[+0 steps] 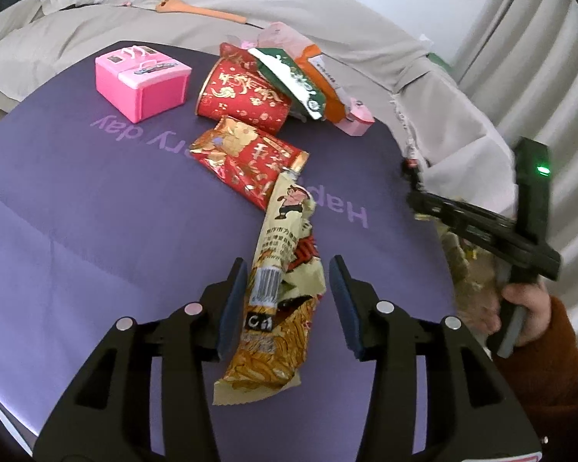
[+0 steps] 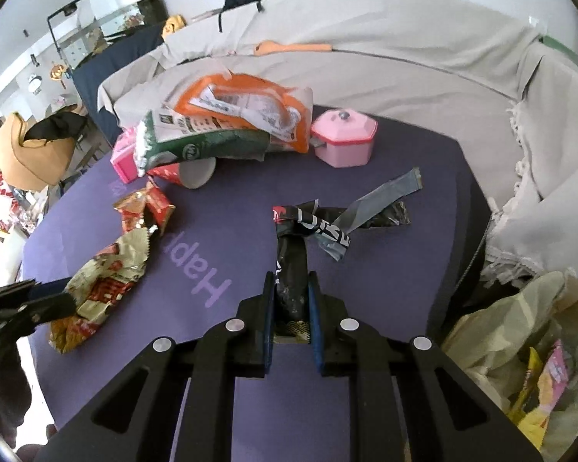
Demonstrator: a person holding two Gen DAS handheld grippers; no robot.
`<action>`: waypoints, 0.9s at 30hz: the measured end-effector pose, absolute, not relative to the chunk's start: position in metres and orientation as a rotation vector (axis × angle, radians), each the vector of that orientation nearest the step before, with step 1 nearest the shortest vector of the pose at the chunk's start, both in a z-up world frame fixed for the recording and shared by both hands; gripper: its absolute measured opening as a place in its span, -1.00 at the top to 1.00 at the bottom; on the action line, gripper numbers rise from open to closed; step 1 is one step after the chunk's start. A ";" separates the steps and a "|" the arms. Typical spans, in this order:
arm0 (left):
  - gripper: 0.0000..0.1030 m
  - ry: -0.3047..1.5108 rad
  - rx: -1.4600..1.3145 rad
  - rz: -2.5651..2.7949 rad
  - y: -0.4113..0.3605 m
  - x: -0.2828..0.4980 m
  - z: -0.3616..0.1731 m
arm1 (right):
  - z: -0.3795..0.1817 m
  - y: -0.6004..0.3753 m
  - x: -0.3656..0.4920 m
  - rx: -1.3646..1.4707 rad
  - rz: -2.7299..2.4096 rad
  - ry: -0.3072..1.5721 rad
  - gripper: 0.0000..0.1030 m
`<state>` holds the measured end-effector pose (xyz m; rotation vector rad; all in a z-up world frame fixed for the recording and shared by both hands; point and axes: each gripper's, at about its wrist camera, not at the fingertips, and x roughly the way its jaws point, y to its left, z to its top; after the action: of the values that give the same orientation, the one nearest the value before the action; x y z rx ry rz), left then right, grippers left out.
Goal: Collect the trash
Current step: 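Grasp the black wrapper with the right tool while the left tool lifts the snack stick, then carry the snack stick wrapper and black wrapper over the trash bin with both tools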
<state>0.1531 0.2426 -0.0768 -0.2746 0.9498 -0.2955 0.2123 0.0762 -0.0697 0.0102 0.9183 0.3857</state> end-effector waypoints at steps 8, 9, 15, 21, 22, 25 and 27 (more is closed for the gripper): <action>0.68 0.962 -0.203 -0.271 0.224 0.160 -0.070 | -0.040 0.064 0.184 -0.029 0.415 0.825 0.69; 0.69 0.949 -0.193 -0.274 0.221 0.159 -0.065 | -0.036 0.062 0.180 -0.037 0.416 0.811 0.69; 0.69 0.852 -0.166 -0.278 0.200 0.153 -0.022 | -0.002 0.041 0.154 -0.078 0.408 0.716 0.69; 0.69 0.730 -0.190 -0.333 0.164 0.154 0.031 | 0.033 0.000 0.125 -0.056 0.365 0.623 0.69; 0.69 0.714 -0.196 -0.349 0.157 0.154 0.037 | 0.039 -0.011 0.119 -0.047 0.350 0.604 0.69; 0.69 0.673 -0.194 -0.405 0.126 0.154 0.056 | 0.050 -0.034 0.104 -0.026 0.317 0.569 0.69; 0.69 0.664 -0.185 -0.433 0.108 0.155 0.064 | 0.056 -0.054 0.093 -0.012 0.290 0.547 0.69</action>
<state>0.1548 0.1079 0.0636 -0.1847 0.6638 -0.4333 0.0929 -0.0544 0.0556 -0.0115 0.5471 0.2897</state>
